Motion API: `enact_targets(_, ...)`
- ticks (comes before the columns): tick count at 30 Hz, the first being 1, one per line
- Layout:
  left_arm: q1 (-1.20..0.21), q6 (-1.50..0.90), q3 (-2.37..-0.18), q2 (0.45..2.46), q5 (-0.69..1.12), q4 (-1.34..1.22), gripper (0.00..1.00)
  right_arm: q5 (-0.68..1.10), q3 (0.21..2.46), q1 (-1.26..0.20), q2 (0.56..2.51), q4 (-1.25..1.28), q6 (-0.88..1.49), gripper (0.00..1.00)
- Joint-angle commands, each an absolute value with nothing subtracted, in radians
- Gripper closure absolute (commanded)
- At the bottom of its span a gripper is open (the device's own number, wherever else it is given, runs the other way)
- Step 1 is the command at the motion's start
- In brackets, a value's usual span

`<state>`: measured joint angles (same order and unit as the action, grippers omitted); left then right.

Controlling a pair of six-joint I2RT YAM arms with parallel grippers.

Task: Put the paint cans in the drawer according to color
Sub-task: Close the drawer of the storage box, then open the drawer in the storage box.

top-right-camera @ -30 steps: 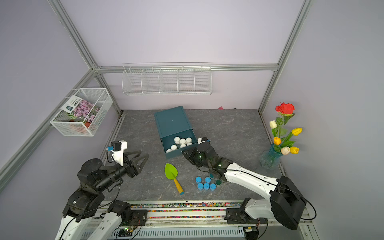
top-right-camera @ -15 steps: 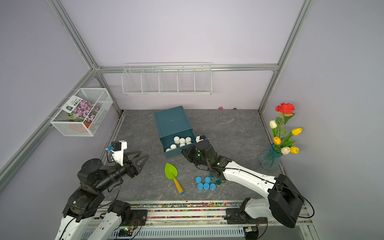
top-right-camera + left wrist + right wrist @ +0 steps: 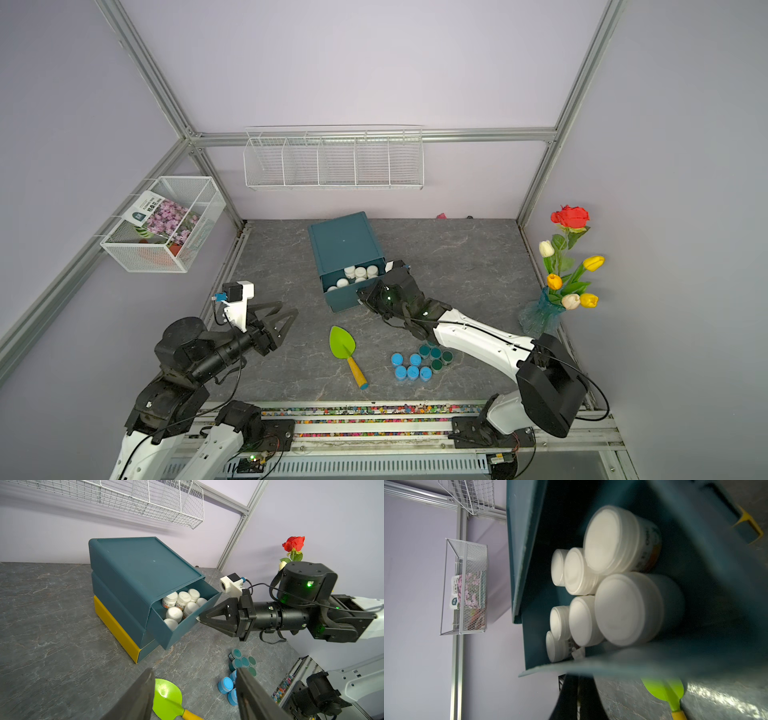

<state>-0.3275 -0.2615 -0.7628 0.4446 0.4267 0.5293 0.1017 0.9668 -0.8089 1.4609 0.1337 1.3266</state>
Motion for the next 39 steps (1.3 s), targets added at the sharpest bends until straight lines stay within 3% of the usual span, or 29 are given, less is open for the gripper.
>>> enact_targets(1,-0.331,-0.275,-0.761,0.435,0.427,0.523,0.35,0.1,1.006,-0.799,1.486,0.242,1.298,1.0)
enact_targets(12,-0.33,-0.289,-0.743,0.421,0.412,0.503,0.35,0.105,1.075,-0.778,1.611,0.381,1.308,1.0)
enact_targets(22,-0.331,-0.29,-0.738,0.412,0.408,0.502,0.35,0.084,1.094,-0.776,1.627,0.355,1.318,0.99)
enact_targets(25,-0.33,-0.288,-0.741,0.412,0.4,0.503,0.34,0.08,1.039,-0.776,1.586,0.337,1.329,0.67)
enact_targets(27,-0.33,-0.285,-0.741,0.415,0.396,0.505,0.34,0.083,0.98,-0.776,1.552,0.337,1.343,0.57)
enact_targets(32,-0.331,-0.284,-0.723,0.415,0.403,0.509,0.34,0.14,0.853,-0.78,1.571,0.47,1.403,0.59)
enact_targets(39,-0.33,-0.189,-0.691,0.385,0.398,0.581,0.34,0.149,0.879,-0.785,1.724,0.635,1.451,0.59)
